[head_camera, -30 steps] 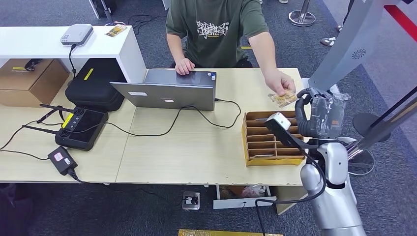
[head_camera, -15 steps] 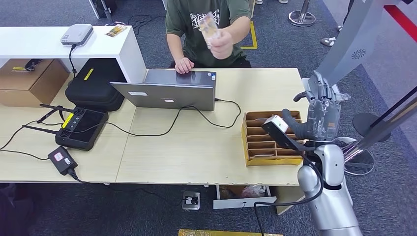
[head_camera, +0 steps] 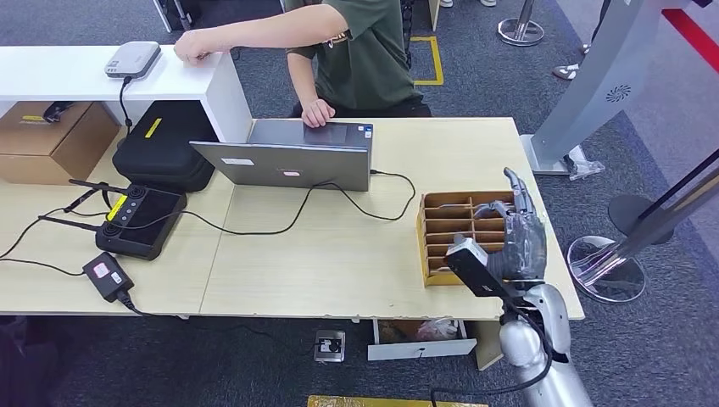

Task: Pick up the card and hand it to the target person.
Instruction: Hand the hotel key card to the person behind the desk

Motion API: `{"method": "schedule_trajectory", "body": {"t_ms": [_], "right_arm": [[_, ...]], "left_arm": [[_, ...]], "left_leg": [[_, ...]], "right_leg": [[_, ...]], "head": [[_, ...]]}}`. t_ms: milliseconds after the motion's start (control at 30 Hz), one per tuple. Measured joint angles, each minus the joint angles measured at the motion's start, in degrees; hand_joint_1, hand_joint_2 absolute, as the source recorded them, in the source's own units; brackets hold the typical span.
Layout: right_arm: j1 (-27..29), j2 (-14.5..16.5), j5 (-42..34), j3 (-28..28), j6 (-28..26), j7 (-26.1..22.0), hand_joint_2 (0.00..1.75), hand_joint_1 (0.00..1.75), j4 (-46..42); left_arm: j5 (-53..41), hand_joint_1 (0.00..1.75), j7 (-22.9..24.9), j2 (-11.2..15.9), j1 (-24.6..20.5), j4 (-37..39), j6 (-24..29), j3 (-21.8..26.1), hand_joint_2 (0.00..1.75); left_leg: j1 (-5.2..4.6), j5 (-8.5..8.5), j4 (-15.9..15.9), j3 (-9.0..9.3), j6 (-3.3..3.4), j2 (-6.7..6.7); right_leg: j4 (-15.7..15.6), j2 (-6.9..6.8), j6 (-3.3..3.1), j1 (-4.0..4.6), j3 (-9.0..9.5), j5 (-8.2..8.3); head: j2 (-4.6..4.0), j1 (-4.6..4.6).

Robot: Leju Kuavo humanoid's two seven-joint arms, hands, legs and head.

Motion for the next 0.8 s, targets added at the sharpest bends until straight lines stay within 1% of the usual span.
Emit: {"method": "schedule_trajectory", "body": {"t_ms": [200,300,367,433,533,767,800], "right_arm": [[3.0,0.9,-11.9,0.1,6.0,-4.8,1.75,0.00,-1.0],[4.6,1.2,-19.0,0.1,10.3,-6.7,1.75,0.00,-2.2],[5.6,1.6,-23.8,0.1,13.2,-7.6,1.75,0.00,-2.9],[6.4,1.9,-26.8,0.0,15.0,-7.9,1.75,0.00,-3.5],[7.1,2.1,-27.5,-0.1,15.3,-8.0,1.75,0.00,-4.1],[7.4,2.7,-25.1,-0.2,12.8,-7.8,1.75,0.00,-4.6],[7.4,2.8,-24.7,-0.2,12.5,-7.7,1.75,0.39,-4.6]], "left_arm": [[0.1,0.00,0.4,0.3,0.1,0.0,0.0,0.0,0.00],[0.1,0.00,0.4,0.4,0.3,0.0,0.0,0.0,0.00],[0.1,0.00,0.4,0.4,0.3,0.0,0.0,0.0,0.00],[0.2,0.00,0.5,0.4,0.3,0.0,0.0,0.0,0.00],[0.3,0.00,0.7,0.4,0.4,0.0,0.0,0.0,0.00],[0.4,0.00,0.8,0.4,0.4,0.0,0.0,0.0,0.00],[0.4,0.00,0.9,0.4,0.4,0.0,0.0,0.0,0.00]], "left_leg": [[0.00,0.00,0.0,0.01,0.00,0.01],[0.00,0.00,0.0,0.01,0.00,0.01],[0.00,0.00,0.0,0.01,0.00,0.01],[0.00,-0.01,0.0,0.01,0.00,0.02],[0.00,-0.01,0.0,0.01,0.00,0.02],[0.00,0.00,0.0,0.02,0.00,0.03],[0.00,0.00,0.0,0.02,0.00,0.03]], "right_leg": [[0.0,0.01,0.00,0.00,0.00,0.00],[0.0,0.01,0.00,0.00,0.00,0.00],[0.0,0.02,0.00,0.00,-0.01,0.00],[0.0,0.03,0.00,0.00,-0.02,0.00],[0.0,0.04,0.00,0.00,-0.02,0.00],[0.0,0.05,0.00,0.00,-0.01,0.00],[0.0,0.05,0.00,0.00,-0.01,0.00]], "head": [[0.00,-0.01],[0.00,0.00],[0.00,-0.01],[0.00,-0.01],[0.00,0.00],[0.00,0.00],[0.00,0.00]]}}
